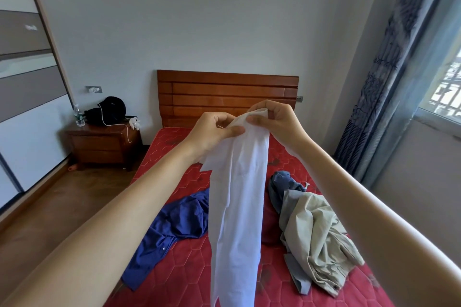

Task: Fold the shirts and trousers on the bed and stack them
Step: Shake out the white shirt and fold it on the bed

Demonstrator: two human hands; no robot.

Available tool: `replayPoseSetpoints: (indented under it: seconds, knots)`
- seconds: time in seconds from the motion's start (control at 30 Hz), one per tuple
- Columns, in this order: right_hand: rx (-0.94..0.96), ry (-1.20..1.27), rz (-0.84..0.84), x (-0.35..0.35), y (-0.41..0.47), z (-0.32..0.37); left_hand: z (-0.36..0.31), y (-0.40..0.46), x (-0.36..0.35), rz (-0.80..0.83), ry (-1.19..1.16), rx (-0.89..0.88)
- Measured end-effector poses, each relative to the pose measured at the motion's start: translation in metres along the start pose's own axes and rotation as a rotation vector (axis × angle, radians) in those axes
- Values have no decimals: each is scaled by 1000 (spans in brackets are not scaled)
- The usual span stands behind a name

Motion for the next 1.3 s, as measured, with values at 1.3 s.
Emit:
replayPoseSetpoints:
  seconds: [1.3]
  knots:
    - [-179,-251,-459,66,2,18,110,-61,-96,-294,414,-37]
Point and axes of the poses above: each hand's wrist, its own y-axis towards the middle knuckle, its own x-axis out of the back of the hand, z = x × y, the point moved 2 cm from there along y, towards the middle knuckle, and after that the axes turned 15 degrees about z, right-handed, at the moved point
